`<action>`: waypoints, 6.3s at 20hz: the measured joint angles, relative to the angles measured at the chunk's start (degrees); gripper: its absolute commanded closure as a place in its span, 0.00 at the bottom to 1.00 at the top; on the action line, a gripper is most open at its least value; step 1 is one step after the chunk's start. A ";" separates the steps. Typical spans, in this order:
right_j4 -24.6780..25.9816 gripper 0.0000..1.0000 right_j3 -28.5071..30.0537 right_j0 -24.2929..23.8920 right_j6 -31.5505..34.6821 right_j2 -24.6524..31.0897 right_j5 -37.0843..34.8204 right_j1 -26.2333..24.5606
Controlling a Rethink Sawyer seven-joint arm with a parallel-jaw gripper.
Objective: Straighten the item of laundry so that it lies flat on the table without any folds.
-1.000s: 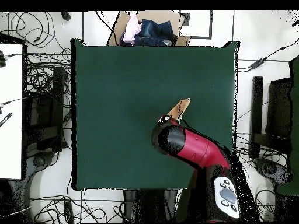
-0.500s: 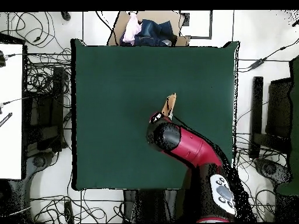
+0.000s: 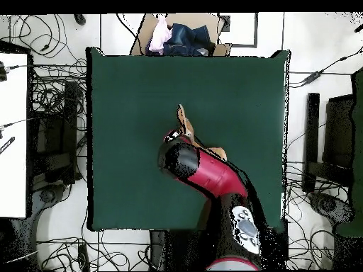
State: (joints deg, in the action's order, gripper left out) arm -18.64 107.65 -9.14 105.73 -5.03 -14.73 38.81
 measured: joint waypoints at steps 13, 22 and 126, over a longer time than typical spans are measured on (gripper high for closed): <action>-10.65 1.00 -2.06 13.32 8.64 -2.48 1.26 -4.94; -10.52 0.00 -2.62 13.15 9.56 -5.28 4.67 -8.01; 29.14 0.00 9.28 -18.94 9.56 11.69 21.61 -12.10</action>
State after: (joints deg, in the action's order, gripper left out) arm 10.50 116.93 -28.09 115.29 6.65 6.89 26.70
